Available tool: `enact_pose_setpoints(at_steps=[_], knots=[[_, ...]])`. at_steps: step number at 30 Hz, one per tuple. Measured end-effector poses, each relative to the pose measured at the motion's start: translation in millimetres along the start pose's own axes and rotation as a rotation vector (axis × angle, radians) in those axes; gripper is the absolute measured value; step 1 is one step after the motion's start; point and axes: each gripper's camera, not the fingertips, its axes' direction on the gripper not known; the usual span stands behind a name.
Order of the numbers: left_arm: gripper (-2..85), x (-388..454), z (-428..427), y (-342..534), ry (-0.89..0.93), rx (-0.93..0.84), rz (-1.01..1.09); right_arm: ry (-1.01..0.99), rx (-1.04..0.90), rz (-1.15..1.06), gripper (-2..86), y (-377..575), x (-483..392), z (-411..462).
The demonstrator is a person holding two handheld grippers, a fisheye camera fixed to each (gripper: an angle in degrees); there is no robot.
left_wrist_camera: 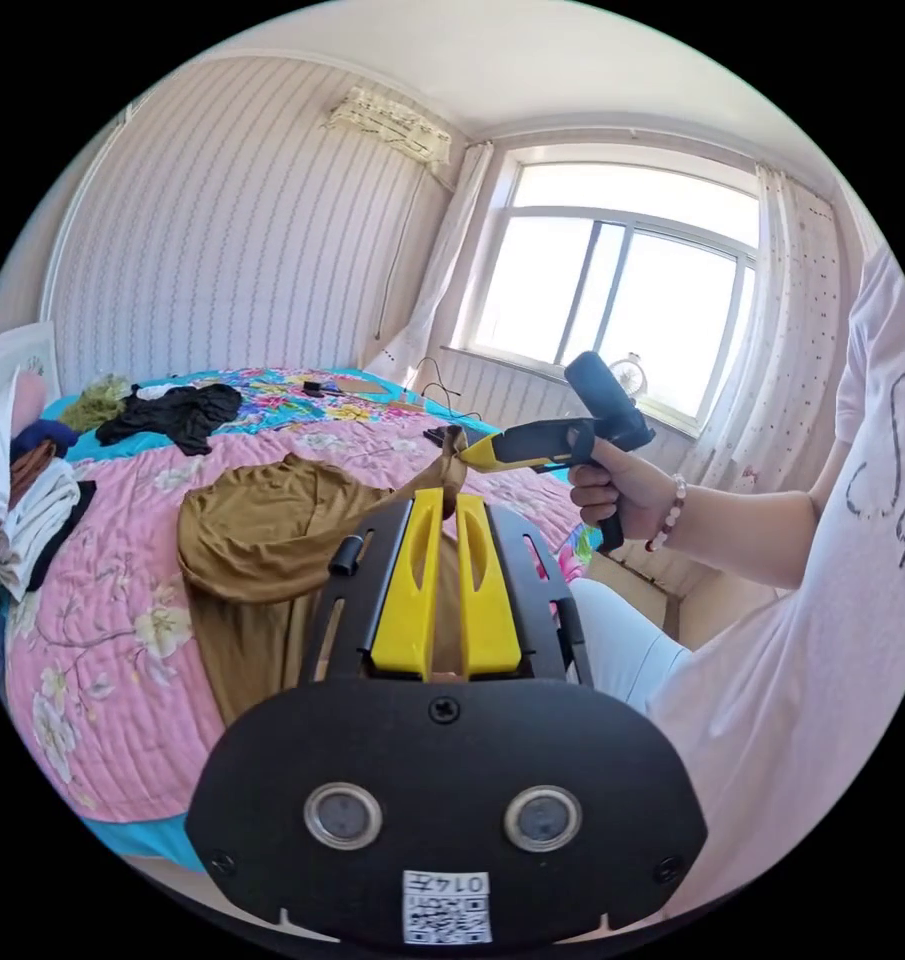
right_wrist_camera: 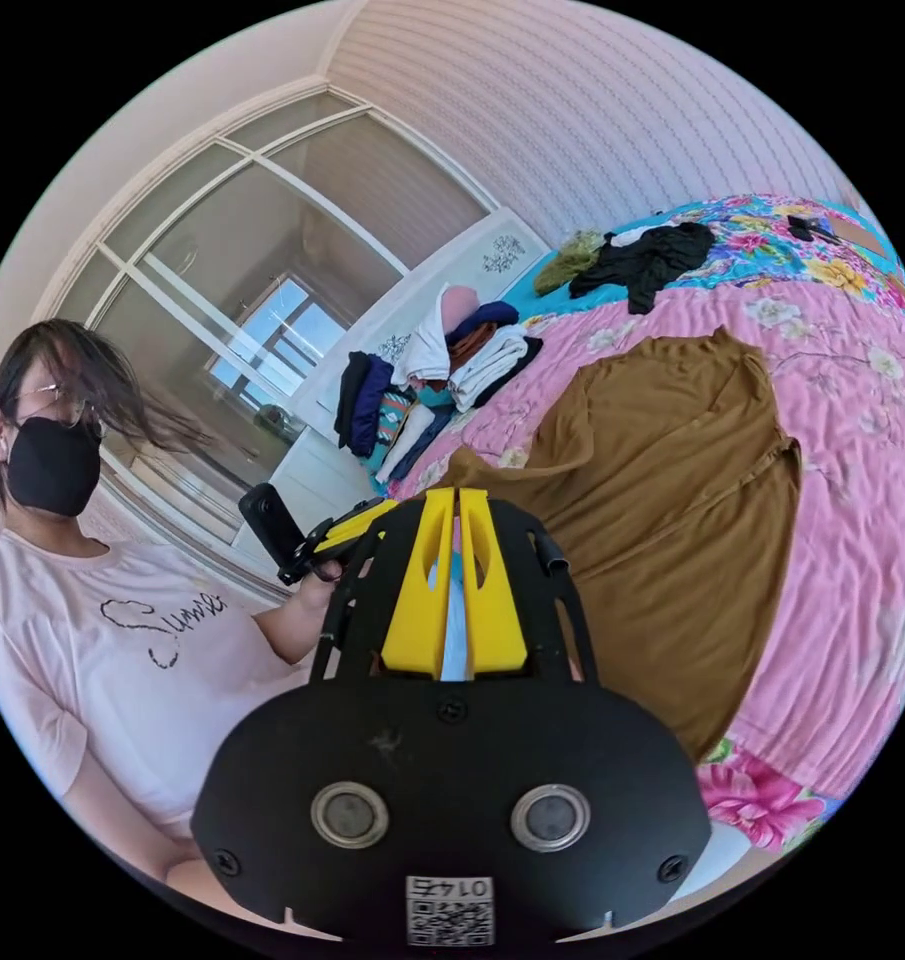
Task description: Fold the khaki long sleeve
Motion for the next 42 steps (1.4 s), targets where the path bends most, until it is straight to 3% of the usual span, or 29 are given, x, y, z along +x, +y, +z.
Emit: enact_pose_setpoints(at_steps=[9, 15, 20, 28, 38, 40, 42], knots=[[0.7, 37, 92, -5, 0.141, -0.159, 0.057, 0.063, 0.064, 0.095, 0.5, 64, 45, -83], [0.1, 20, 141, 16, 0.22, -0.316, 0.026, 0.162, -0.078, 0.26, 2.4, 107, 93, -88], [0.1, -96, 132, 18, -0.016, -0.361, -0.169, 0.156, -0.184, 0.343, 8.7, 119, 116, -92], [6.5, -284, 164, -45, -0.338, -0.344, -0.307, 0.433, -0.261, 0.048, 9.2, -46, 169, -51], [9.7, -431, 290, -79, -0.308, -0.44, -0.51, 0.575, -0.219, 0.143, 12.1, -193, 262, 12], [6.2, -443, 308, -74, -0.272, -0.526, -0.52, 0.671, -0.304, 0.213, 7.8, -199, 284, 29], [2.0, -455, 311, -77, -0.216, -0.549, -0.555, 0.633, -0.323, 0.23, 3.5, -200, 293, 29]])
